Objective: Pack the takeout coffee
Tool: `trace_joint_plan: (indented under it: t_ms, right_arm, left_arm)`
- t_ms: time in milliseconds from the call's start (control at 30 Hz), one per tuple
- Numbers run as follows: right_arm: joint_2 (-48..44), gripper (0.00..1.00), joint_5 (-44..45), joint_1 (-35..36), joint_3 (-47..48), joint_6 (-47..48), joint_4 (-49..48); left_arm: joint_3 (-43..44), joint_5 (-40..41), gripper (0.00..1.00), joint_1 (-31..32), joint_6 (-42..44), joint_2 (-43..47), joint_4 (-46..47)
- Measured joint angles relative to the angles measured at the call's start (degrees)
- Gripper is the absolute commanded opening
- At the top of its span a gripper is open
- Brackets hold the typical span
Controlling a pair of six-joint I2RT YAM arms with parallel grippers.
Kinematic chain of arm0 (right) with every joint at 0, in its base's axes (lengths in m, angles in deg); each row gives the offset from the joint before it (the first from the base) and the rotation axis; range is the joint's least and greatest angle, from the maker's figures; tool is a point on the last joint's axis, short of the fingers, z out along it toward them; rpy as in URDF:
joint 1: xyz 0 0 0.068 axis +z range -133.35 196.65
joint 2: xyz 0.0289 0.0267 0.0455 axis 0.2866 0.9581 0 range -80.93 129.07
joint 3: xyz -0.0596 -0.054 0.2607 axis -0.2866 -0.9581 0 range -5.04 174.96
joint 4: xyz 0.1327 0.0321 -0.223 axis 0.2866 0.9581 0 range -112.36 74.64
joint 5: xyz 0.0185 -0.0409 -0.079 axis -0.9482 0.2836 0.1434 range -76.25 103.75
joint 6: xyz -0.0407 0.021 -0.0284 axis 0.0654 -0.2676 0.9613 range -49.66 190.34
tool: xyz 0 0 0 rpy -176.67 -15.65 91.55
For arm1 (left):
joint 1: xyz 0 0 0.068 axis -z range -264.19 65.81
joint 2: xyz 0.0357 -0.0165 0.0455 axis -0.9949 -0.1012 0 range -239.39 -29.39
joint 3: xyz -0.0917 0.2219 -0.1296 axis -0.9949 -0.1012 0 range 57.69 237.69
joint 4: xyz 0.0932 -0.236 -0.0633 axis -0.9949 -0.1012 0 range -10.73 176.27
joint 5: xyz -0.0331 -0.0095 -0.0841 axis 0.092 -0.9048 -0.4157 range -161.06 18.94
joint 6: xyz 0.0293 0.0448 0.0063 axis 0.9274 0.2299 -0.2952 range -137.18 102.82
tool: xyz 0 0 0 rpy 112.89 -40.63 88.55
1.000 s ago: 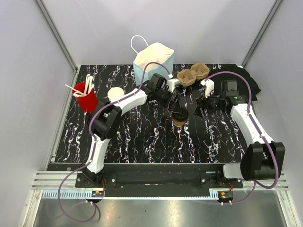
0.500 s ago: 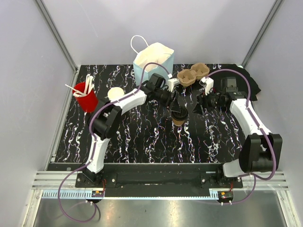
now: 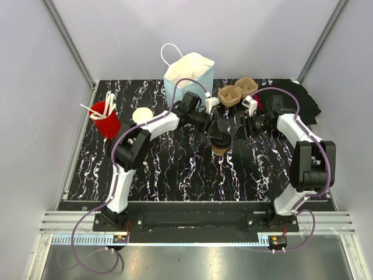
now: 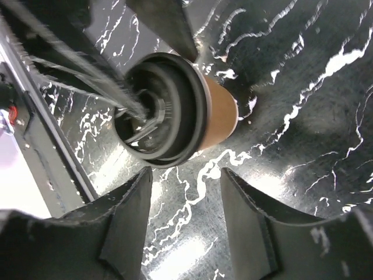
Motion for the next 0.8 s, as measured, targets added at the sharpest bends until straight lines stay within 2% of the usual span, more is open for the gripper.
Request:
trace_joint_plan:
  t_ms: [333, 800]
  right_arm:
    - [7.26, 0.42, -5.4, -4.33, 4.92, -4.22, -0.39]
    - [13.07, 0.41, -12.26, -4.48, 6.12, -7.87, -0.57]
  left_arm:
    - [-0.48, -0.83, 0.67, -0.04, -0.59, -0.13, 1.22]
    - [-0.74, -1.25, 0.67, -0.04, -0.9, -0.24, 1.53]
